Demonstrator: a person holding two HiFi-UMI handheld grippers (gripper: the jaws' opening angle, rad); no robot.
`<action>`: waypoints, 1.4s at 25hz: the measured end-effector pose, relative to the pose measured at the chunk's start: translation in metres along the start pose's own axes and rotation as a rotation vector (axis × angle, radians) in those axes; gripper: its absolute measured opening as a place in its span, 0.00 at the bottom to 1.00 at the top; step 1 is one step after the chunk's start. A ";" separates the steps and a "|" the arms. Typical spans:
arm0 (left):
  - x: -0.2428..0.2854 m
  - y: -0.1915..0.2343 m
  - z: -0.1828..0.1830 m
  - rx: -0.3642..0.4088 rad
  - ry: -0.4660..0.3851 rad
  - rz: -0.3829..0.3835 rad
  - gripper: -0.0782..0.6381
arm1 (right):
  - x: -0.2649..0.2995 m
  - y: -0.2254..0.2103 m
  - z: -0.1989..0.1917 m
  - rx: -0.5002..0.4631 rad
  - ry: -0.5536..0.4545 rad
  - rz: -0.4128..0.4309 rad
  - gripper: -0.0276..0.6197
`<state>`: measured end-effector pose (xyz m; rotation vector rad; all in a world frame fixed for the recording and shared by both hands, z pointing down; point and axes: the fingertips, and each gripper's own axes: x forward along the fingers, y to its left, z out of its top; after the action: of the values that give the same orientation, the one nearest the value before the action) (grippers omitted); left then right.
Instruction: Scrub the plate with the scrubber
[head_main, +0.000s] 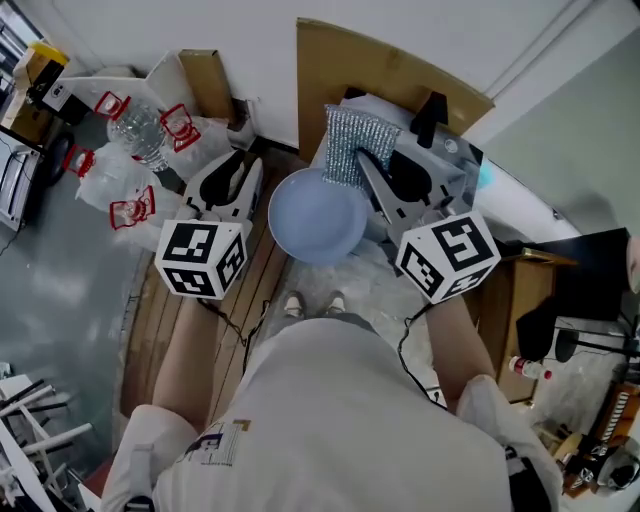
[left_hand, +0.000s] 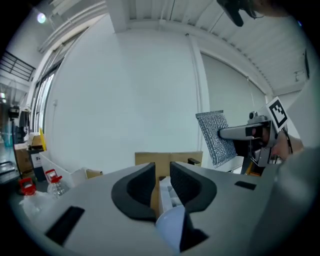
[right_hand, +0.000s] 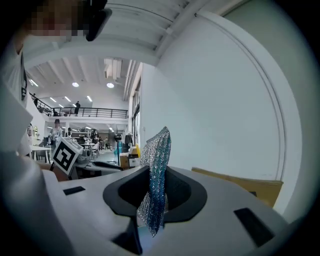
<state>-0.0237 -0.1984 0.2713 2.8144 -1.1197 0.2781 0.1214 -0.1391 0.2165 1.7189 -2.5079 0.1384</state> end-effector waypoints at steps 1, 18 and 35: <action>-0.006 -0.003 0.010 0.019 -0.020 -0.002 0.24 | -0.006 0.003 0.009 -0.008 -0.019 0.002 0.20; -0.076 -0.051 0.115 0.154 -0.279 -0.022 0.16 | -0.094 0.020 0.096 -0.038 -0.294 0.011 0.20; -0.098 -0.074 0.101 0.216 -0.251 -0.048 0.14 | -0.126 0.043 0.095 -0.081 -0.260 0.016 0.20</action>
<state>-0.0291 -0.0947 0.1501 3.1331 -1.1274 0.0428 0.1232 -0.0197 0.1052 1.7877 -2.6623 -0.1956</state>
